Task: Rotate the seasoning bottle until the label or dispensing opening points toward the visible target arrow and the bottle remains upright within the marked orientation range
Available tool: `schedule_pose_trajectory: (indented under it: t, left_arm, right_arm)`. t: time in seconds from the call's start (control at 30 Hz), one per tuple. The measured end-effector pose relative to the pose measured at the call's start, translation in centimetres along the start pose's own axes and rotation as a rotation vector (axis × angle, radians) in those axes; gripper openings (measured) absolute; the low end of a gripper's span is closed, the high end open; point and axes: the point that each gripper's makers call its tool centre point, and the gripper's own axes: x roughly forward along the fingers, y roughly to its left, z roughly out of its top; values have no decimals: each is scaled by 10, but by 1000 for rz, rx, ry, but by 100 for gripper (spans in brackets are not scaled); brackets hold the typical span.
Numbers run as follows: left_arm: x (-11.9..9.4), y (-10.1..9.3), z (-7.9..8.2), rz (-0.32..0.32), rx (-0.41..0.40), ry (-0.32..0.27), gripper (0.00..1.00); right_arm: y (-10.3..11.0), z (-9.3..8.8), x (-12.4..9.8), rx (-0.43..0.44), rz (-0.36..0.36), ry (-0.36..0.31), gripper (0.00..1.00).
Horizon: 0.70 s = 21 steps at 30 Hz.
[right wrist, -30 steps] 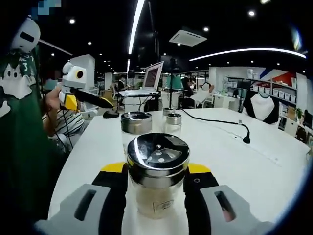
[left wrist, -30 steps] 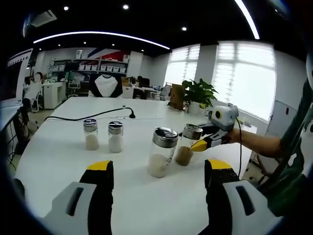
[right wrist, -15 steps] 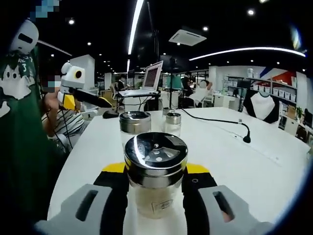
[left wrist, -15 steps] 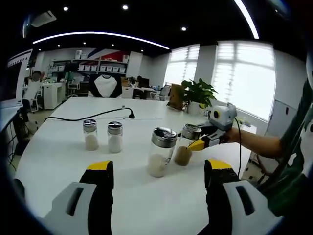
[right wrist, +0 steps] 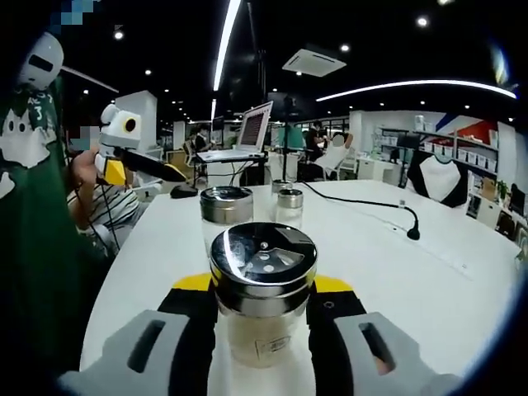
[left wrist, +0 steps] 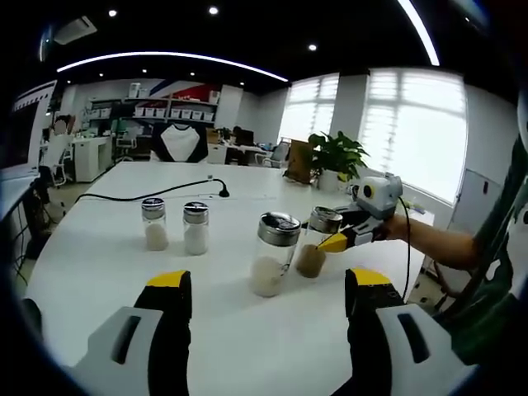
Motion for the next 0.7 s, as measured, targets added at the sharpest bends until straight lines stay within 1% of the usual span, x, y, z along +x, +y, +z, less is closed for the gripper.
schedule_pose_trajectory:
  t: [0.27,0.5,0.7]
  left_arm:
    - [4,-2,0,-8,-5,3,80]
    - [4,-2,-2,-7,-5,12,80]
    - [5,-2,-3,-5,-12,14,80]
  right_arm:
    - [-2,-1,-2,21,-41,6,41]
    - [-5,-3,-2,45,-90,35,41]
    - [-7,-3,-2,62,-125,40,41]
